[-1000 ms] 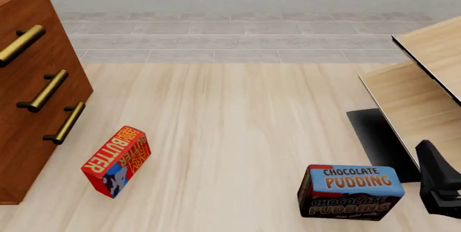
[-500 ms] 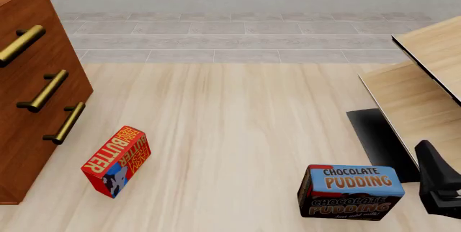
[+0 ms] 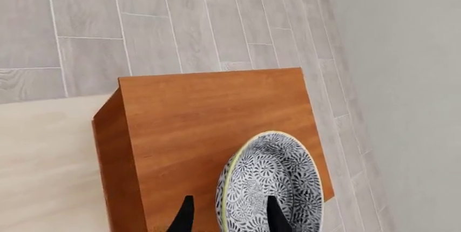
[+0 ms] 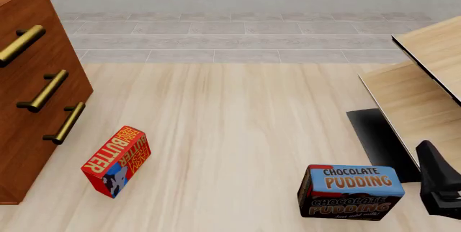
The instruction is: Close the top drawer of the cabinet and put the bowl on top of it.
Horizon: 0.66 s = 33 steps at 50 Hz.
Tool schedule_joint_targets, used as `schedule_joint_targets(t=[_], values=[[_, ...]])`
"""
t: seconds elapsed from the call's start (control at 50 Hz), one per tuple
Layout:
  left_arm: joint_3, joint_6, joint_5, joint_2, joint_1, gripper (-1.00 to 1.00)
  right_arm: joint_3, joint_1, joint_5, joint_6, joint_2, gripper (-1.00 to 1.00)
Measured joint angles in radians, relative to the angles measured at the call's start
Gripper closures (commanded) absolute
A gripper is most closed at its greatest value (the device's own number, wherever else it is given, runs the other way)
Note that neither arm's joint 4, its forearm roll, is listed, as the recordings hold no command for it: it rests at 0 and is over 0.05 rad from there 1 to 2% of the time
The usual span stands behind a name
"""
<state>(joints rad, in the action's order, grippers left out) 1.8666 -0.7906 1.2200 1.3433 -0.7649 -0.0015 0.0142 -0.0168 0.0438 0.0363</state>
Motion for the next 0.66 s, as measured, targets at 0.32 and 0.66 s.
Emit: schedule_joint_targets(t=[0.32,0.66], values=[[0.062,-0.015,0.0,-0.06,0.001,-1.0,0.0,0.005,0.001,0.008,-0.002,-1.0],[0.165,-0.017,0.0,-0.125,0.022,-1.0,0.0,0.005,-0.003,0.007,0.004,-1.0]])
